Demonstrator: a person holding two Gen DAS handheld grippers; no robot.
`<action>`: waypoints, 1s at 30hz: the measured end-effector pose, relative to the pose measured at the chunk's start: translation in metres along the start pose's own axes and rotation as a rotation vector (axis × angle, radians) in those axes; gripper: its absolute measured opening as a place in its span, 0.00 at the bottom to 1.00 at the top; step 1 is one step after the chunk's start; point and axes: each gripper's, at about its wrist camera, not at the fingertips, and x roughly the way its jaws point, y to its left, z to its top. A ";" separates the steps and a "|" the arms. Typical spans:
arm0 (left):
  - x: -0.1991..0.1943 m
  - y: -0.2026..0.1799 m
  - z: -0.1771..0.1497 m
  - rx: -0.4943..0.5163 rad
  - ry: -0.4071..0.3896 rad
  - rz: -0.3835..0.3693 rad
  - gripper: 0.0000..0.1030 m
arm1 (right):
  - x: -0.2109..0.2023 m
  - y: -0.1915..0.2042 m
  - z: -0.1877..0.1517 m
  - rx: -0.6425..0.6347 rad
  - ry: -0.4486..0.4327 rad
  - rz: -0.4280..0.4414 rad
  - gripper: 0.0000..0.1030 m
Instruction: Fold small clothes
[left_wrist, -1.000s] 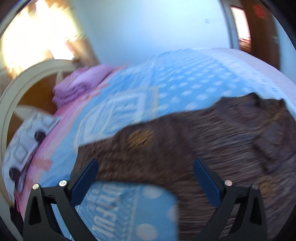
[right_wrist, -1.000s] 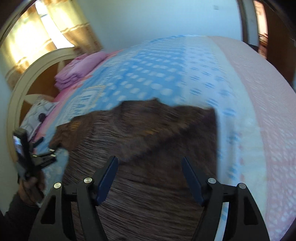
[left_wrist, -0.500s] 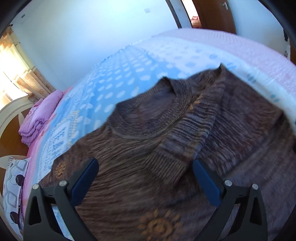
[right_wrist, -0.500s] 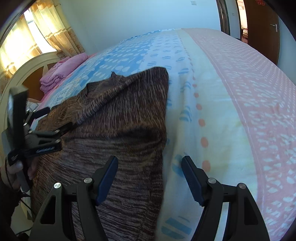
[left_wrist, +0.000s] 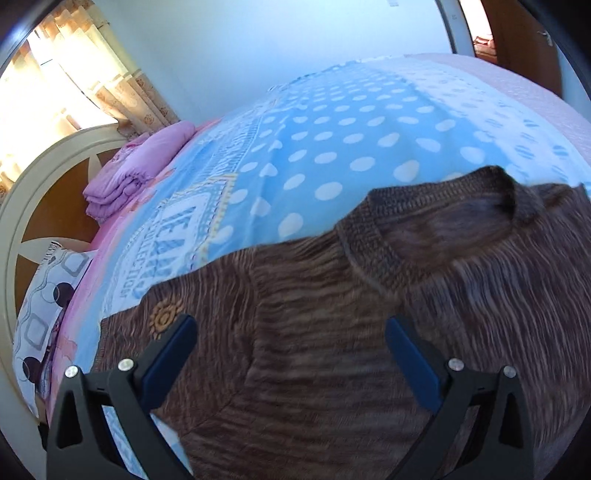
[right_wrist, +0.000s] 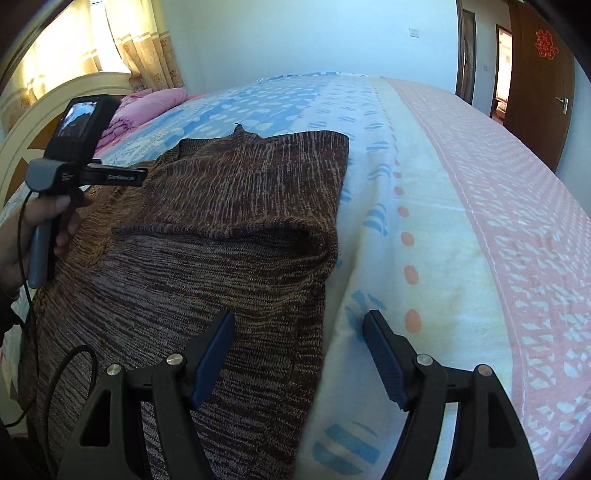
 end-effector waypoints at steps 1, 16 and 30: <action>-0.006 0.001 -0.005 0.005 -0.007 -0.012 1.00 | -0.002 -0.001 0.000 0.007 -0.005 -0.002 0.71; -0.014 -0.030 -0.035 0.061 -0.065 -0.164 1.00 | 0.008 -0.013 0.019 0.069 0.001 -0.071 0.06; -0.016 -0.018 -0.038 -0.015 -0.074 -0.181 1.00 | -0.011 0.000 0.062 0.015 -0.081 -0.027 0.64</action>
